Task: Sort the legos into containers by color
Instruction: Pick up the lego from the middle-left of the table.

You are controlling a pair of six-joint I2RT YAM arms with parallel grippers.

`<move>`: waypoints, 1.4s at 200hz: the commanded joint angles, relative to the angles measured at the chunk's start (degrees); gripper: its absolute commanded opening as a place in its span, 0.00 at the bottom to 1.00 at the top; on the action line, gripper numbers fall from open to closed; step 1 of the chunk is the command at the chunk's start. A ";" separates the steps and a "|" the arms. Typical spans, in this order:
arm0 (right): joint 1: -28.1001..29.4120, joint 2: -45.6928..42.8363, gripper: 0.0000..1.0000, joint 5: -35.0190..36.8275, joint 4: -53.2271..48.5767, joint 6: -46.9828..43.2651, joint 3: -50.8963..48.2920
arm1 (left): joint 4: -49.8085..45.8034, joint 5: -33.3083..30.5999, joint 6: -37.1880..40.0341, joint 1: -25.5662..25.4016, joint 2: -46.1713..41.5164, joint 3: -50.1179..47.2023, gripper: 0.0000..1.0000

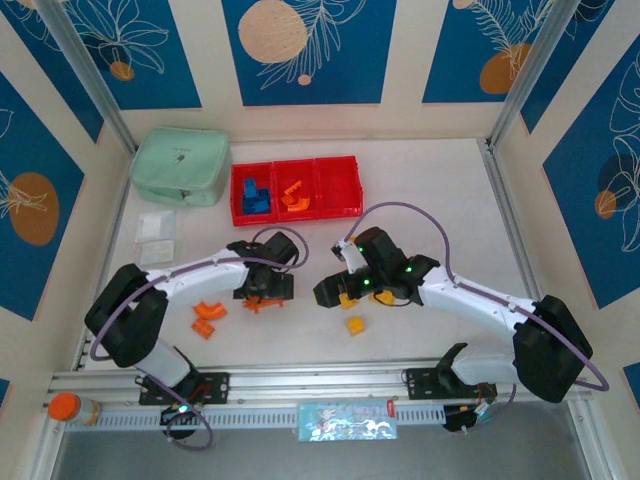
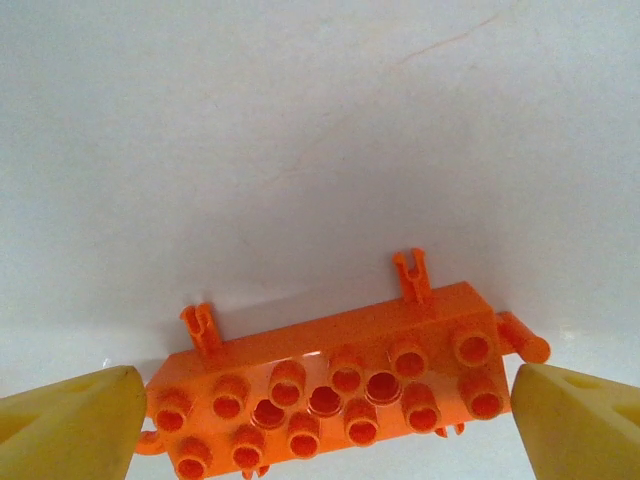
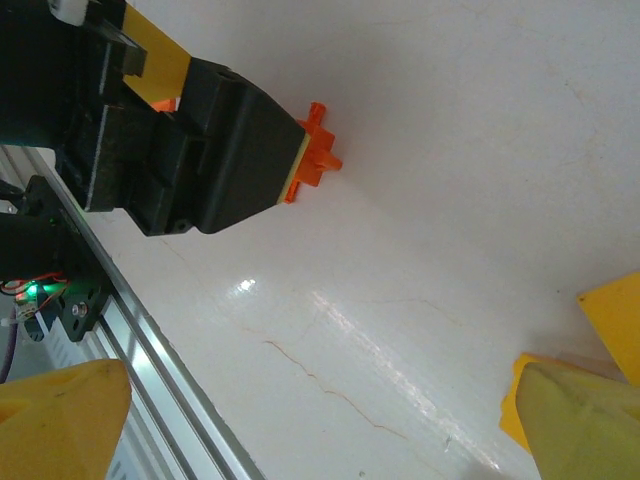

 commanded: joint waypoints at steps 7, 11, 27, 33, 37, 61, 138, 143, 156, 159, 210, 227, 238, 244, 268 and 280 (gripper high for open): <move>-0.33 -0.96 0.99 -0.26 -0.62 -0.50 0.66 | -0.35 -1.13 -0.86 -0.25 -1.19 -0.56 0.93; -0.33 -0.91 0.99 -0.23 -0.60 -0.48 0.72 | -0.23 -1.10 -0.86 -0.22 -1.24 -0.56 0.93; -0.42 -1.00 0.99 -0.24 -0.79 -0.52 0.72 | -0.43 -0.71 -0.41 -0.23 -1.17 -0.53 0.94; -0.42 -1.08 0.99 -0.25 -0.82 -0.51 0.74 | -0.59 -0.43 -0.04 -0.27 -1.05 -0.39 0.95; -0.42 -1.07 0.99 -0.21 -0.88 -0.47 0.74 | -0.69 -0.21 0.12 -0.16 -1.03 -0.31 0.95; -0.51 -1.23 0.99 -0.42 -1.14 -0.61 0.81 | 0.00 1.42 4.23 -0.23 -1.55 0.09 0.95; -0.73 -4.72 0.99 0.53 -4.11 -0.05 0.56 | 2.48 9.82 26.79 -0.03 -4.20 -1.56 0.99; -0.71 -5.06 0.99 0.54 -4.30 0.07 0.46 | 3.02 10.31 27.77 -0.03 -3.67 -1.60 0.99; -0.77 -5.92 0.99 0.53 -4.72 0.39 0.26 | 3.97 10.85 29.20 0.38 -2.17 -1.42 0.99; -0.80 -6.10 0.99 0.57 -4.87 0.44 0.30 | 3.89 10.93 29.40 0.49 -1.80 -1.18 0.99; -0.94 -8.96 0.99 1.45 -6.25 0.97 -0.40 | 6.34 14.32 29.16 1.50 0.43 -4.06 0.99; -1.23 -8.96 0.99 1.41 -6.33 0.97 -0.57 | 6.56 16.96 28.00 1.22 -0.07 -5.34 0.99; -1.29 -8.77 0.99 1.29 -6.34 0.89 -0.56 | 6.18 16.97 27.22 0.69 -0.42 -5.89 0.99; -1.30 -8.73 0.99 1.18 -6.17 0.95 -0.66 | 5.67 16.31 26.53 0.45 -0.59 -5.95 0.99; -1.48 -8.31 0.99 0.81 -5.48 0.89 -0.74 | 4.27 14.16 23.60 -1.15 -1.15 -6.26 0.94; -1.56 -8.07 0.99 0.75 -5.37 0.93 -0.74 | 4.14 12.81 22.32 -2.08 -1.56 -6.57 0.87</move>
